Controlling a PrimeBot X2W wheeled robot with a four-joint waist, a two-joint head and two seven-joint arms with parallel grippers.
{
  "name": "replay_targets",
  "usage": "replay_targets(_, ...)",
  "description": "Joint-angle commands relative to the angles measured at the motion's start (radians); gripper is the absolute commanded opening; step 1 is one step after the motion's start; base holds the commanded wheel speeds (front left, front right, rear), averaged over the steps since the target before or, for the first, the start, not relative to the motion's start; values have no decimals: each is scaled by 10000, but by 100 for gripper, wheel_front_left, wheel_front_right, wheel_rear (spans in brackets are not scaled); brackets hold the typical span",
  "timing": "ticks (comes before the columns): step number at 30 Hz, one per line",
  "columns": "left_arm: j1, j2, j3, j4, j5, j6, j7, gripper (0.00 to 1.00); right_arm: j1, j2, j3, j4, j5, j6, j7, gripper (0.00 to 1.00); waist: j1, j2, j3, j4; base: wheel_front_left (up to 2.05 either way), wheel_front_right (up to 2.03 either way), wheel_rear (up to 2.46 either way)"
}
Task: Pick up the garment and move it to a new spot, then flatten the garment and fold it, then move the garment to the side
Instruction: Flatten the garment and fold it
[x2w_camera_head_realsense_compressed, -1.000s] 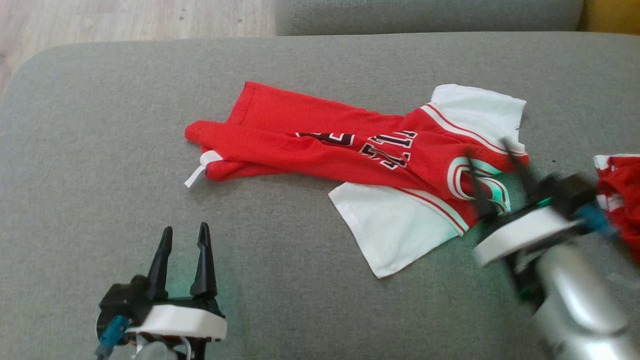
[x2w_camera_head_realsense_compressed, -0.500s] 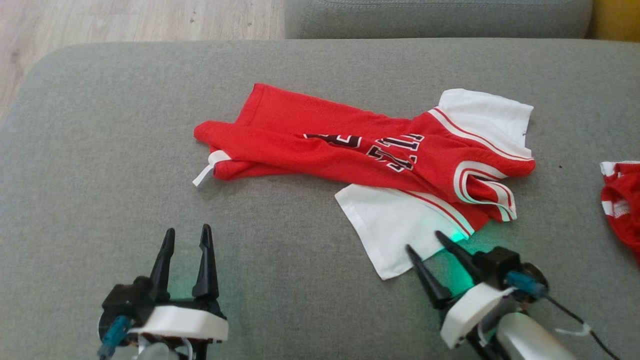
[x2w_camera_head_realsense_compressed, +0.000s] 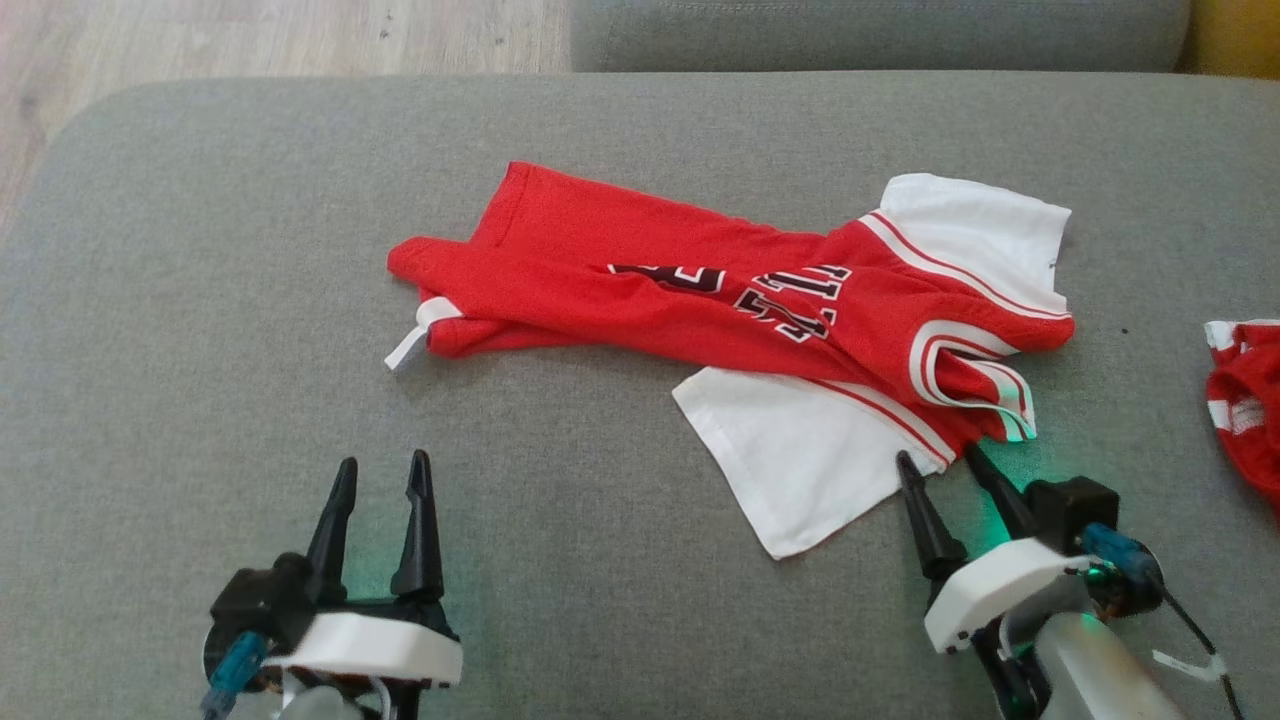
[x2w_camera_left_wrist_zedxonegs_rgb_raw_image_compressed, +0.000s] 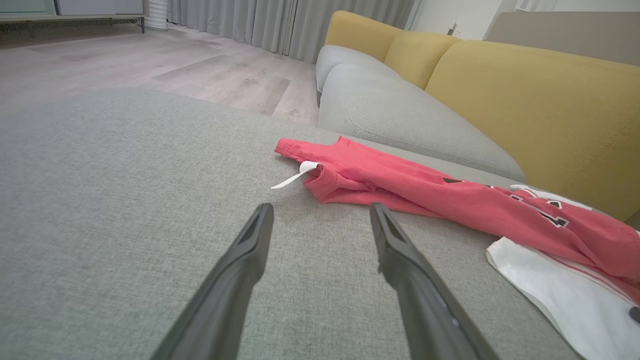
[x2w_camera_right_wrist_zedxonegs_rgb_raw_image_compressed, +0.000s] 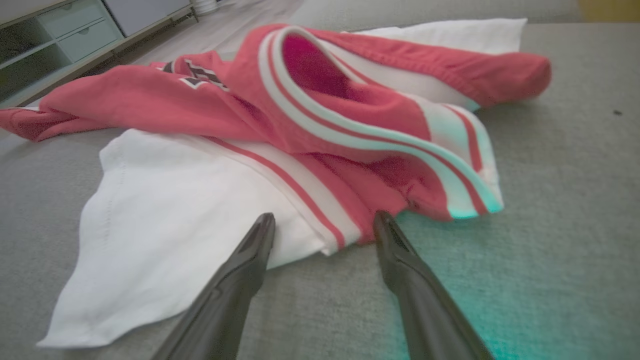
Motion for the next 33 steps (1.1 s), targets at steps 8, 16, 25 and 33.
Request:
replay_targets(8,-255,35,216,-340,38,-54,-53,100,-531,514,-701,357,-153,-7,-62,98,0,0,238,78,0,0,0)
replay_targets(16,-395,35,116,-296,-15,-65,-53,100,-1122,-65,-1389,1022,-551,-7,-62,0,0,0,506,332,0,0,0)
replay_targets(25,-305,35,222,-208,-55,-50,-53,100,-992,-1268,-2262,1393,-816,-7,-62,0,0,0,300,535,0,0,0)
replay_targets(33,-417,35,179,-114,-90,-61,-53,100,-803,-838,-1622,1,-629,-7,-62,100,0,0,204,117,0,0,0)
